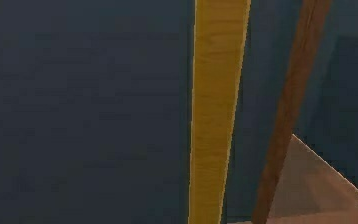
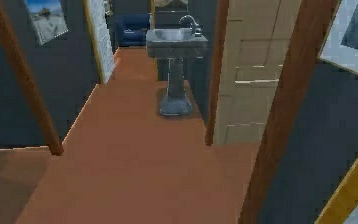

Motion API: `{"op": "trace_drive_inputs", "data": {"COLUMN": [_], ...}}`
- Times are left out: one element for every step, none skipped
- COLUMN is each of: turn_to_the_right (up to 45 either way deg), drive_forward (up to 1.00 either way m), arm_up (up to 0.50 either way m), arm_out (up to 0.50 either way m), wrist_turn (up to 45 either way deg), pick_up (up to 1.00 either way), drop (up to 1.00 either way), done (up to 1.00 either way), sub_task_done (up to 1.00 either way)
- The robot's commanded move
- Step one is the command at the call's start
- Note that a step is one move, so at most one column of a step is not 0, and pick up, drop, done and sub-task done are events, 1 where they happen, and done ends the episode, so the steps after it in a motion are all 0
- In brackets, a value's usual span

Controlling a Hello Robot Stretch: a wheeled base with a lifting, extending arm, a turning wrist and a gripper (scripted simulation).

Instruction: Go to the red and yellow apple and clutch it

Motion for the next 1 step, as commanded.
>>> {"op": "trace_drive_inputs", "data": {"turn_to_the_right": [0.0], "drive_forward": [0.05], "arm_up": [0.00], "arm_out": [0.00], "wrist_turn": [0.0], "pick_up": [0.00], "drop": [0.00], "done": [0.00], "sub_task_done": [0.00]}}
